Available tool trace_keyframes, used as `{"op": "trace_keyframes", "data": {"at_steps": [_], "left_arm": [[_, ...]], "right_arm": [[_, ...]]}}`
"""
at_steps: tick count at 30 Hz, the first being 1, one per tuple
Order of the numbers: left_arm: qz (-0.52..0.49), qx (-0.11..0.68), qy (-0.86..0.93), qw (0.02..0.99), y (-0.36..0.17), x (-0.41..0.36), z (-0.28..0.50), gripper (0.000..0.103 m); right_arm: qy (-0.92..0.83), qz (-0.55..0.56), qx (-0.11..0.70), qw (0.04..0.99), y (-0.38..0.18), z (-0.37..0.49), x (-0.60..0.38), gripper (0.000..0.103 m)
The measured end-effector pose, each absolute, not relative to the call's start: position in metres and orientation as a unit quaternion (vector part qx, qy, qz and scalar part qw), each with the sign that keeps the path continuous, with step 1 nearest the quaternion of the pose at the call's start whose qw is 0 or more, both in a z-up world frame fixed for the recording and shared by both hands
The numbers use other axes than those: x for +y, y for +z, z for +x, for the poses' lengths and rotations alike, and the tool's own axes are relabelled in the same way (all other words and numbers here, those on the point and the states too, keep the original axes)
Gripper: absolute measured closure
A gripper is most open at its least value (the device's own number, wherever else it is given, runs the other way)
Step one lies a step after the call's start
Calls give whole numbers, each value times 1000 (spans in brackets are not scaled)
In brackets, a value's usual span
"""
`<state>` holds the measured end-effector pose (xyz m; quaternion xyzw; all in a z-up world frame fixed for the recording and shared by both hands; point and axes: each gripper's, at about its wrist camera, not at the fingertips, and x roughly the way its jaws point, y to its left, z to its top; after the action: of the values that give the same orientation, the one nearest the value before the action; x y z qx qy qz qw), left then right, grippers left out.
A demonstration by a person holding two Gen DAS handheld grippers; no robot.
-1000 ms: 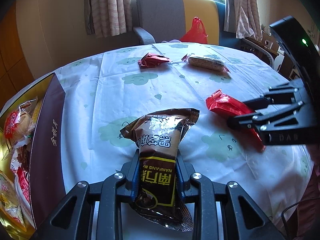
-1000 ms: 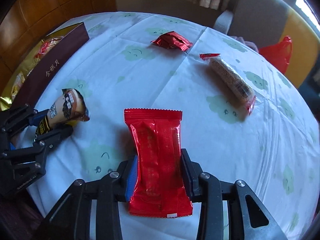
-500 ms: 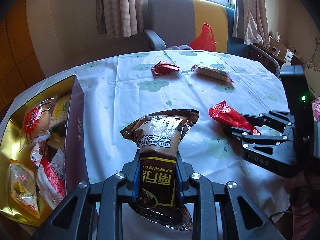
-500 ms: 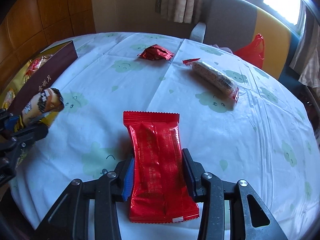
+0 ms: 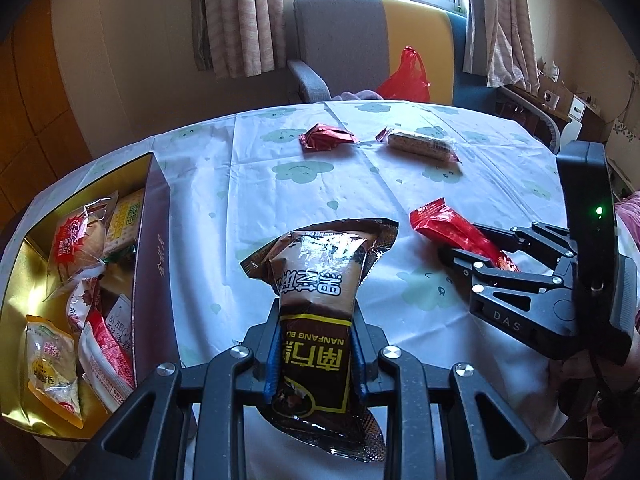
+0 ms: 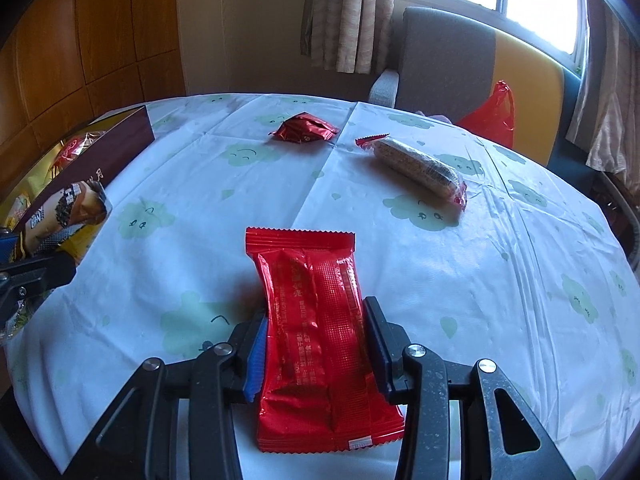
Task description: Organize snacks
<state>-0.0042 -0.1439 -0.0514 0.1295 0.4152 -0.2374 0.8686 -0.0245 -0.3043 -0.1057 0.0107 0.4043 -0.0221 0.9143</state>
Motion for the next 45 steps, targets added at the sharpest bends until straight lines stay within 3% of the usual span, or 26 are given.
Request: {"op": "trace_keyframes", "data": {"at_steps": [9,25,29,31,35,37,41,45], "left_arm": [[145,445,-235,852,-78,-154,4,74],[152,422,-241,861,-84,-163,14,67],[134,439,-263,849,-82,-156,17,64],[122,448,-273,842,-81,-152,19,63],[97,458,-292,834,-75,-145,23,55],[88,460,-299,831,-71,-142,25,50],[90,460,-307,828,-63,-140,28,41],[108,462,-307,825,-58,-140,32,41]], "right_arm": [[-16,30,401,915,-106,-24,-309,58],[-5,51,399,916,-106,-24,-313,54],[43,87,414,905,-101,-22,-314,19],[55,97,428,897,-98,-20,-313,14],[58,124,438,889,-95,-21,-317,15],[52,132,439,887,-97,-22,-321,22],[15,93,435,896,-99,-24,-319,55],[14,97,420,902,-101,-30,-325,58]]}}
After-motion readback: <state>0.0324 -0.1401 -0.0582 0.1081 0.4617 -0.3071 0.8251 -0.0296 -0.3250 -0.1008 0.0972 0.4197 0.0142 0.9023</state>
